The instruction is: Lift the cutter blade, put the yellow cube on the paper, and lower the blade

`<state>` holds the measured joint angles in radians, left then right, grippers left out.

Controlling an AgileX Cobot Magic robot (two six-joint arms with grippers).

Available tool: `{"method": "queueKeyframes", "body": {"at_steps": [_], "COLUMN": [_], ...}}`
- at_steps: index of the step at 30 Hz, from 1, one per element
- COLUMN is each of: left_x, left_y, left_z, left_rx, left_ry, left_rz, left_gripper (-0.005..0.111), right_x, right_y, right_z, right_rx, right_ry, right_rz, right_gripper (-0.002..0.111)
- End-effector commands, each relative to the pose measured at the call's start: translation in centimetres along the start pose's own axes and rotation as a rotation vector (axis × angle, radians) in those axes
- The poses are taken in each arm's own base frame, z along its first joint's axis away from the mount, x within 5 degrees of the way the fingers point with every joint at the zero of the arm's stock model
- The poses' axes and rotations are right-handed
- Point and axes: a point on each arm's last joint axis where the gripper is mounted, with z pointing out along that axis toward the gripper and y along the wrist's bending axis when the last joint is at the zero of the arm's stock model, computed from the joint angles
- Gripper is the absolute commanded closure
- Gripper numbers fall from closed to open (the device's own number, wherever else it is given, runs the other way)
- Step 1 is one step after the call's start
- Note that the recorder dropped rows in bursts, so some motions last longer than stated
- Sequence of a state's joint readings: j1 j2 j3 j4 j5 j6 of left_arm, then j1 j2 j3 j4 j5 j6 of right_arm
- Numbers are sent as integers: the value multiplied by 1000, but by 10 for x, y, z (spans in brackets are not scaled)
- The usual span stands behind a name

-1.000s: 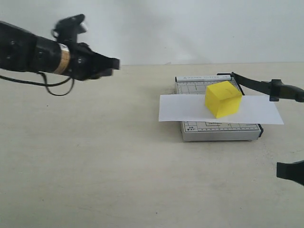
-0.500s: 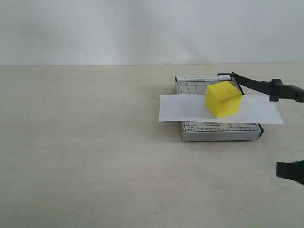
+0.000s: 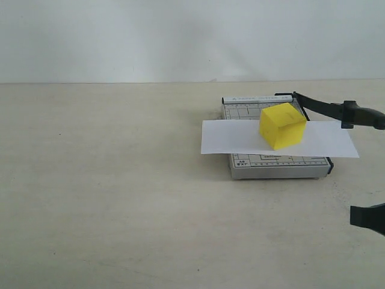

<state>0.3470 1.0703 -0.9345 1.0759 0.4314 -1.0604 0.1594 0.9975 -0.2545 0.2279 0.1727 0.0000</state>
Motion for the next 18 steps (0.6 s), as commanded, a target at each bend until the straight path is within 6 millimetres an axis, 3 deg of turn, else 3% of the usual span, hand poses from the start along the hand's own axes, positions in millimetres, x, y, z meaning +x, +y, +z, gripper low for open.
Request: {"method": "queueKeyframes", "body": {"at_steps": [1,9,16,18], "left_x": [14,57,113,125], "left_y": [-5,4,8,11], "left_z": [-23,-89,-113,-118], "left_rx": [33,279,415,435], "left_ry": [-102,-176,-183,-159], "left_rz": [424,56,-126,-278], "left_gripper": [102,102,102,102], "right_x": [0,-7,-15,-16], "right_y": [0,0,-1,-2], "right_z": [0,0,-1,-1], "right_rx": [0,5,8,11], "right_ry": [-2,-80,-197,-258], "right_rz": [1,-67,-67,-53], "right_gripper": [108,108,108,108]}}
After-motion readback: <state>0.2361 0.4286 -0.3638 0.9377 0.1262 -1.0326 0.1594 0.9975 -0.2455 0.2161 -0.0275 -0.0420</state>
